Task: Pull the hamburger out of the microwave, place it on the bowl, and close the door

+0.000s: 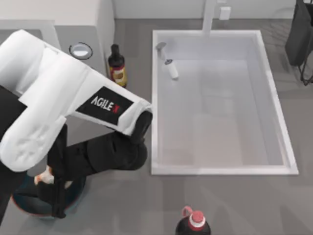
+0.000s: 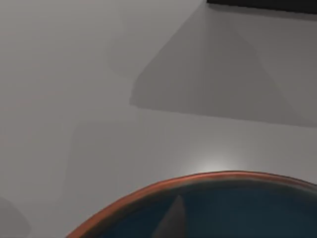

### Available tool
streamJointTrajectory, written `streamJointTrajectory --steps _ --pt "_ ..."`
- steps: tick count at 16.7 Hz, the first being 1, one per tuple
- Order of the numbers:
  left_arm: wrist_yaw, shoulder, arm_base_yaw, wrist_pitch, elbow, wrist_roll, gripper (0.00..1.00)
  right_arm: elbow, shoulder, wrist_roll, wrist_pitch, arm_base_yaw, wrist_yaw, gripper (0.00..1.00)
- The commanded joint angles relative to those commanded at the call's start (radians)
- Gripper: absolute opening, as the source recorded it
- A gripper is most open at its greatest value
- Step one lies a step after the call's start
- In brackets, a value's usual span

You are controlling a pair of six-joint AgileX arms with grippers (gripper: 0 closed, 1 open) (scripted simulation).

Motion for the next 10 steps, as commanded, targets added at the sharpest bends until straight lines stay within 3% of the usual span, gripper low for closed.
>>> streamJointTrajectory --steps 2,5,10 --pt "-0.013 -0.049 -0.016 -0.024 0.01 -0.045 1.0 0.0 0.0 0.0 0.0 0.0 0.0 1.0" --pt "-0.003 -0.095 -0.002 0.006 -0.001 0.015 1.0 0.0 0.0 0.0 0.0 0.0 0.0 1.0" --pt "0.062 -0.341 0.072 0.167 -0.081 0.326 1.0 0.0 0.0 0.0 0.0 0.0 0.0 1.0"
